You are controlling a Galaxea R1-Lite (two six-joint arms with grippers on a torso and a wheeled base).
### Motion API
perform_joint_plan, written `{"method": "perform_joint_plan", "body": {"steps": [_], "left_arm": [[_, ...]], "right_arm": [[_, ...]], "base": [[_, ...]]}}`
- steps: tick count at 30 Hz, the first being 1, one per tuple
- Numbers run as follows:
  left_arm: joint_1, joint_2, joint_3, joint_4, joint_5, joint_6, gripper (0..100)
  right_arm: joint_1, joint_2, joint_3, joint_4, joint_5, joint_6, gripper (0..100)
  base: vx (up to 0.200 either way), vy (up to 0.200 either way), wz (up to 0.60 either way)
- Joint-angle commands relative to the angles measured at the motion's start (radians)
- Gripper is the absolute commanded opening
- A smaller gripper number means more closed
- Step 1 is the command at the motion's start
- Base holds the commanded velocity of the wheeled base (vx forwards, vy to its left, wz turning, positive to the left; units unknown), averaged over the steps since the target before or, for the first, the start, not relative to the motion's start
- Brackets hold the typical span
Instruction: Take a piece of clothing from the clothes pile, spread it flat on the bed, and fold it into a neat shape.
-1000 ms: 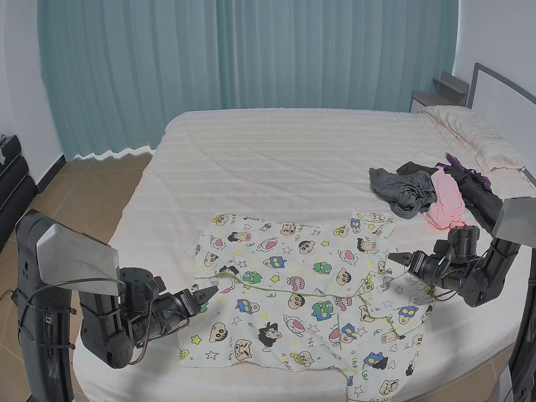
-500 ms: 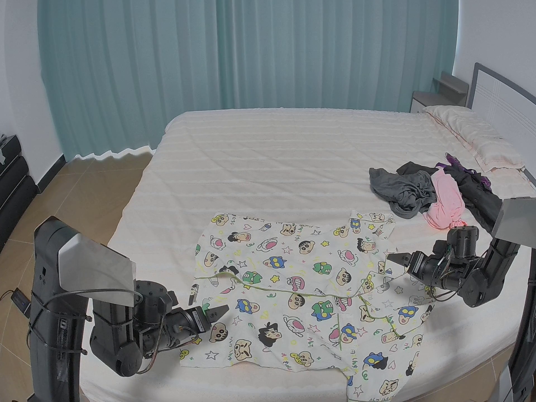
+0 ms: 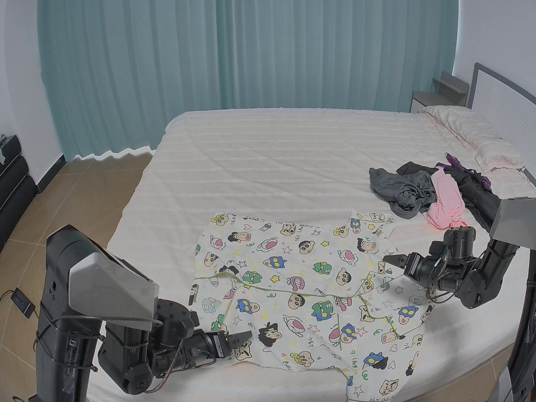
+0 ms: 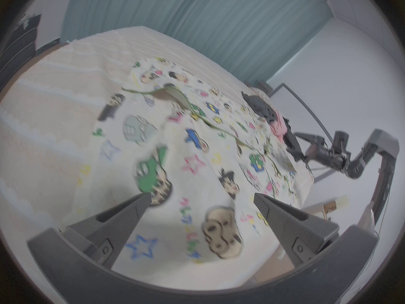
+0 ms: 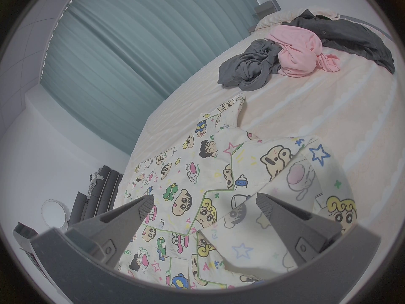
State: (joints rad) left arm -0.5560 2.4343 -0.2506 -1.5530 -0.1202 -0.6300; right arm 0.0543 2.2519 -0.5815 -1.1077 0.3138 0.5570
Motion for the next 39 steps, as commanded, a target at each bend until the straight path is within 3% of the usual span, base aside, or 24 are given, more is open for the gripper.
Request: {"method": "perform_joint_plan", "body": {"steps": [1,8,13,18,20,23,39], "left_arm": [[-0.064,0.008,0.025,-0.018,0.021,0.001,100],[-0.065,0.014,0.022,-0.018,0.03,0.0,100],[-0.033,-0.138,0.05,-0.018,0.031,-0.057,100],[0.099,-0.178,-0.006,-0.018,0.034,-0.077,100],[0.208,-0.161,-0.05,-0.018,0.027,-0.077,100],[0.274,-0.104,-0.079,-0.009,0.021,-0.076,100],[0.286,-0.066,0.002,0.067,0.028,-0.057,100]], "right_arm": [[0.012,0.002,0.006,0.0,0.001,0.0,100],[0.012,0.002,0.008,-0.001,0.001,0.0,100],[0.012,0.005,0.006,-0.001,0.001,0.0,100],[0.012,0.003,0.008,-0.001,0.001,0.0,100],[0.012,0.003,0.008,-0.001,0.001,0.0,100],[0.012,0.003,0.008,0.0,0.001,0.0,100],[0.013,0.003,0.009,0.0,0.001,0.0,100]], "base": [[0.0,0.0,0.0],[0.0,0.0,0.0],[0.0,0.0,0.0],[0.0,0.0,0.0],[0.0,0.0,0.0],[0.0,0.0,0.0],[0.0,0.0,0.0]]}}
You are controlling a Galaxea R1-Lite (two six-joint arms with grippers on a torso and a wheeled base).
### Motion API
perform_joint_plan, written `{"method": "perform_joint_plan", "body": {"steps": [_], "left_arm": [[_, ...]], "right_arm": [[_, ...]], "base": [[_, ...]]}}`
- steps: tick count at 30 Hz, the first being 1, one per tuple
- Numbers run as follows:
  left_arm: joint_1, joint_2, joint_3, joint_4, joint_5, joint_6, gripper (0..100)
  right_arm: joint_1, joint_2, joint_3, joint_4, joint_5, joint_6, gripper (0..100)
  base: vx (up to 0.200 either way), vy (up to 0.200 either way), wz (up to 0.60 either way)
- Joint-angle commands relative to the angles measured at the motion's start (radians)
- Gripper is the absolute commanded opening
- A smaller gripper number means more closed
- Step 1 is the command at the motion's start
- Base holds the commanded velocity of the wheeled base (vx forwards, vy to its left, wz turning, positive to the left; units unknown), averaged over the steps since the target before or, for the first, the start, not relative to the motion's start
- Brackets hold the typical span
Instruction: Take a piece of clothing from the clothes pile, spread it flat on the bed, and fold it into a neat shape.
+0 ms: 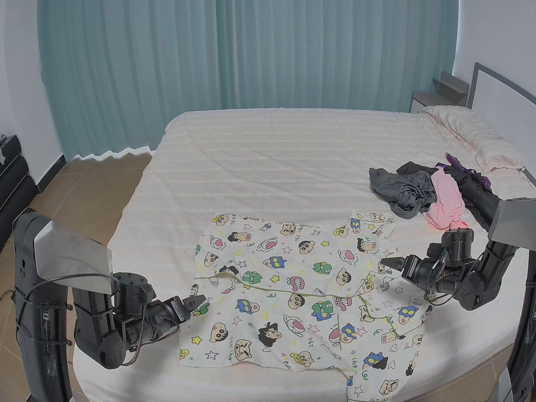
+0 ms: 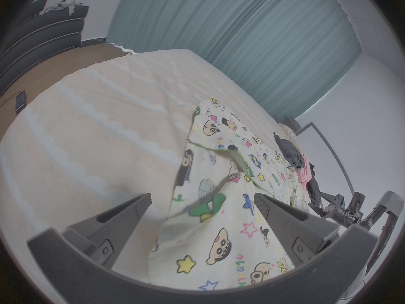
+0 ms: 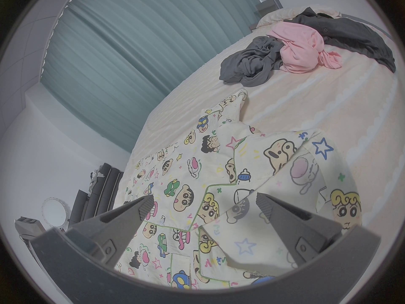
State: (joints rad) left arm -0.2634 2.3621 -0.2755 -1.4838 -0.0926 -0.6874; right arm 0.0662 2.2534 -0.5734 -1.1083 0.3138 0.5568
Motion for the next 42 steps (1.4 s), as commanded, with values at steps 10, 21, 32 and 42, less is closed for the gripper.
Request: {"method": "perform_joint_plan", "body": {"steps": [10,21,32,42], "left_arm": [[-0.071,0.031,0.032,-0.006,0.001,0.002,100],[-0.08,0.06,0.004,-0.007,0.036,0.017,0],[-0.108,0.051,0.015,-0.056,0.083,0.022,0],[-0.31,0.046,0.036,-0.087,0.139,0.057,0]], "right_arm": [[0.001,0.002,0.001,-0.001,0.001,0.0,100],[0.006,0.002,0.001,-0.001,0.001,0.0,100],[0.006,0.002,0.001,0.001,0.001,0.0,100],[0.017,-0.002,0.009,-0.001,0.001,0.0,100]], "base": [[0.0,0.0,0.0],[0.0,0.0,0.0],[0.0,0.0,0.0],[0.0,0.0,0.0]]}}
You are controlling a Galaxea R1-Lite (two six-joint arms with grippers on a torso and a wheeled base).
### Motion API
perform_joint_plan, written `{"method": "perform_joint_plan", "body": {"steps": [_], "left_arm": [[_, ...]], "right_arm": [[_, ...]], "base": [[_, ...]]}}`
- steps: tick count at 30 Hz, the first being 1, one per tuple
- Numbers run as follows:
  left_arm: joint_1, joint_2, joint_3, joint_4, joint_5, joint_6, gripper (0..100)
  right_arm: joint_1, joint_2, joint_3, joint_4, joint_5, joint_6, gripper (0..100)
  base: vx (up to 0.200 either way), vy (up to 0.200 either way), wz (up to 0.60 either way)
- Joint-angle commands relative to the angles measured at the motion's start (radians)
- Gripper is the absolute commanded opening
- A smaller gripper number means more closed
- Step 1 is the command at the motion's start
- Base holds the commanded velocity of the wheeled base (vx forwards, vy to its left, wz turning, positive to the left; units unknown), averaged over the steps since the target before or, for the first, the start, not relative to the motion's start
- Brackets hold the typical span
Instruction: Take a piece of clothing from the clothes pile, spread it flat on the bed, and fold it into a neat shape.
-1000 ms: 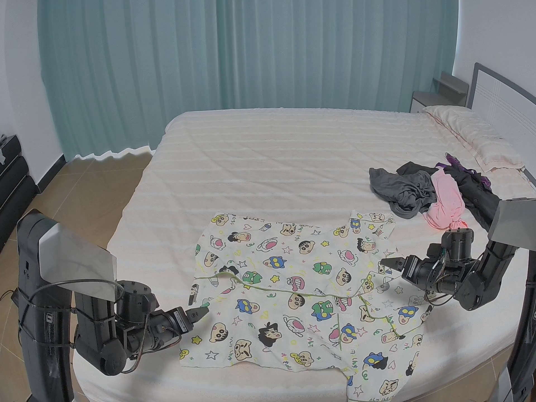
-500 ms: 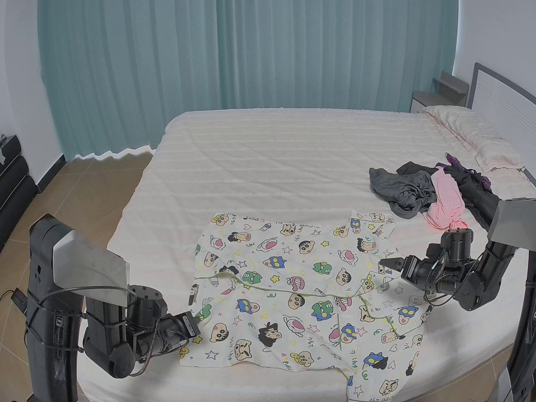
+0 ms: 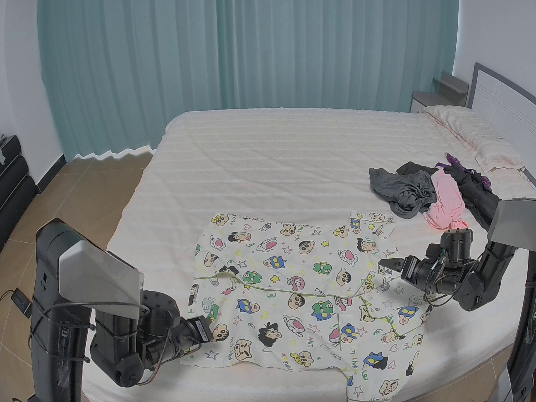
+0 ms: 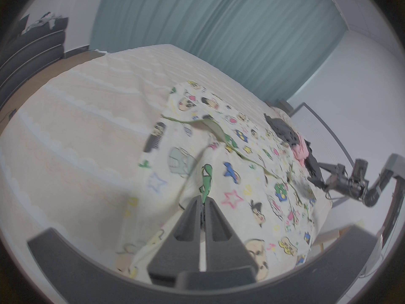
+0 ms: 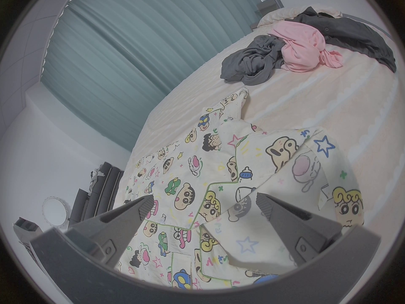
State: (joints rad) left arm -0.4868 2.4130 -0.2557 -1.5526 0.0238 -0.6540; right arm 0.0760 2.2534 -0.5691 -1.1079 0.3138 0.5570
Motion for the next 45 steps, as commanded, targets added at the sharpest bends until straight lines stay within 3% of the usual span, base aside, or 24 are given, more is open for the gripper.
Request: {"method": "perform_joint_plan", "body": {"steps": [1,9,17,18,27,36,40,45], "left_arm": [[-0.107,-0.003,0.029,-0.018,0.022,0.036,0],[-0.202,0.037,0.047,-0.018,0.024,0.054,0],[-0.217,0.064,0.046,-0.018,0.027,0.097,0],[-0.217,0.064,0.046,-0.018,0.027,0.097,100],[-0.22,0.009,0.05,-0.018,0.045,0.067,100],[-0.223,-0.146,0.073,-0.018,0.042,-0.068,100],[-0.222,-0.152,0.076,-0.018,0.044,-0.102,100],[-0.208,-0.149,0.067,-0.018,0.042,-0.22,100]], "right_arm": [[0.01,-0.002,0.005,-0.001,0.001,0.0,100],[0.013,-0.002,0.006,-0.001,0.001,0.0,100],[0.018,0.002,0.008,-0.001,0.001,0.0,100],[0.018,0.002,0.008,-0.001,0.001,0.0,100],[0.016,0.005,0.006,-0.001,0.001,0.0,100],[0.016,0.005,0.008,-0.001,0.001,0.0,100],[0.016,0.003,0.008,-0.001,0.001,0.0,100],[0.016,0.005,0.008,-0.001,0.001,0.001,100]], "base": [[0.0,0.0,0.0],[0.0,0.0,0.0],[0.0,0.0,0.0],[0.0,0.0,0.0],[0.0,0.0,0.0],[0.0,0.0,0.0],[0.0,0.0,0.0],[0.0,0.0,0.0]]}}
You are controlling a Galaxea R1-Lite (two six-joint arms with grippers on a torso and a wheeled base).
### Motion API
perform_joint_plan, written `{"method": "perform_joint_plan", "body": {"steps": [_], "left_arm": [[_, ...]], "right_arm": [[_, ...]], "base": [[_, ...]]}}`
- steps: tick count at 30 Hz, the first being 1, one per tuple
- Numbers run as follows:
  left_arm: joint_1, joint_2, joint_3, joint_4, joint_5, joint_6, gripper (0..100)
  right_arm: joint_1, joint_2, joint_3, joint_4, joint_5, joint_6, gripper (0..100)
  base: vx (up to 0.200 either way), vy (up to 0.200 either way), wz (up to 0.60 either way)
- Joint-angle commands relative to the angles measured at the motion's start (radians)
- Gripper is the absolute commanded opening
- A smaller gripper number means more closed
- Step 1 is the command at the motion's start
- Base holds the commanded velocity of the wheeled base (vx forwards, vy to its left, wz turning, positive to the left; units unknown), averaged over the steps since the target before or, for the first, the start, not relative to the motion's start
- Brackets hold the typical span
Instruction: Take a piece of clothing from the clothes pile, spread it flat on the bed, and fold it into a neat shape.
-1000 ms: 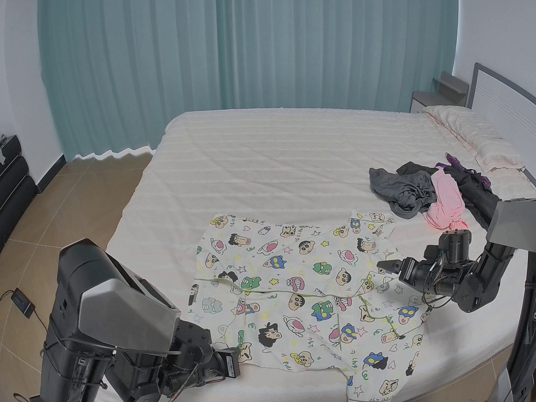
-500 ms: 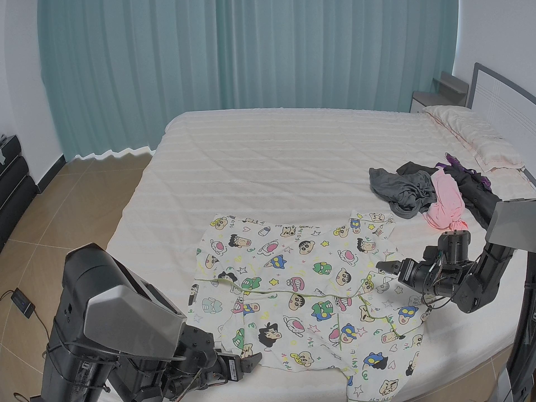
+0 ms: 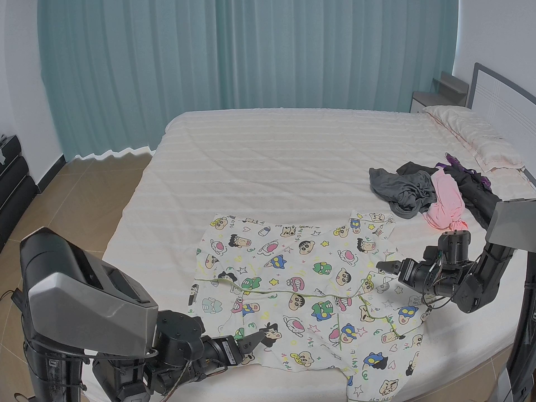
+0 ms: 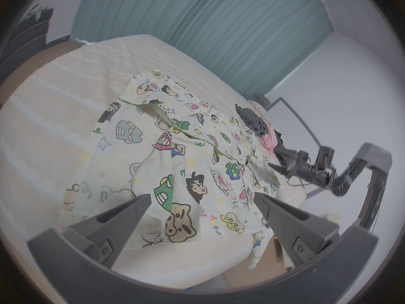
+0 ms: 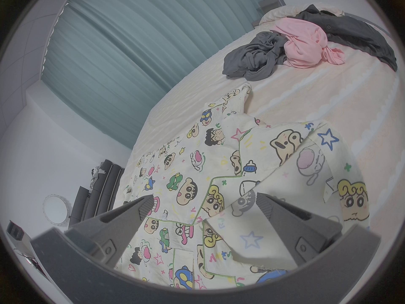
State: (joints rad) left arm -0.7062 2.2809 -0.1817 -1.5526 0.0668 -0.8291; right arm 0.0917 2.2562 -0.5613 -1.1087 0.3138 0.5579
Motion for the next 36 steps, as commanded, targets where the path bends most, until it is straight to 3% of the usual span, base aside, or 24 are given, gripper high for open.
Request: {"method": "perform_joint_plan", "body": {"steps": [1,6,10,11,15,19,26,30,36], "left_arm": [[0.016,-0.017,-0.009,-0.018,0.001,-0.061,100],[0.068,-0.029,-0.019,0.014,-0.002,-0.243,100],[0.102,-0.089,-0.084,0.146,-0.015,-0.346,100],[0.1,-0.118,-0.153,0.316,-0.015,-0.392,100],[0.076,-0.165,-0.268,0.629,-0.013,-0.472,100],[0.071,-0.198,-0.314,0.772,-0.012,-0.485,100],[0.047,-0.173,-0.361,0.779,0.025,-0.487,100],[0.01,-0.132,-0.389,0.79,0.094,-0.485,100],[-0.007,-0.13,-0.4,0.87,0.107,-0.485,100]], "right_arm": [[0.0,0.002,0.0,0.0,0.001,0.0,100],[0.0,0.003,0.001,0.0,0.002,0.0,100],[0.0,0.003,0.003,0.0,0.002,0.002,100],[-0.001,0.003,0.004,0.0,0.002,0.002,100],[-0.003,-0.001,0.004,0.0,0.001,0.039,100],[0.0,0.0,0.009,-0.036,-0.001,0.056,100],[0.002,-0.003,0.027,-0.076,-0.001,0.056,100],[0.002,-0.004,0.027,-0.077,-0.001,0.056,100],[0.002,-0.006,0.032,-0.079,-0.001,0.056,100]], "base": [[0.0,0.0,0.0],[0.0,0.0,0.0],[0.0,0.0,0.0],[0.0,0.0,0.0],[0.0,0.0,0.0],[0.0,0.0,0.0],[0.0,0.0,0.0],[0.0,0.0,0.0],[0.0,0.0,0.0]]}}
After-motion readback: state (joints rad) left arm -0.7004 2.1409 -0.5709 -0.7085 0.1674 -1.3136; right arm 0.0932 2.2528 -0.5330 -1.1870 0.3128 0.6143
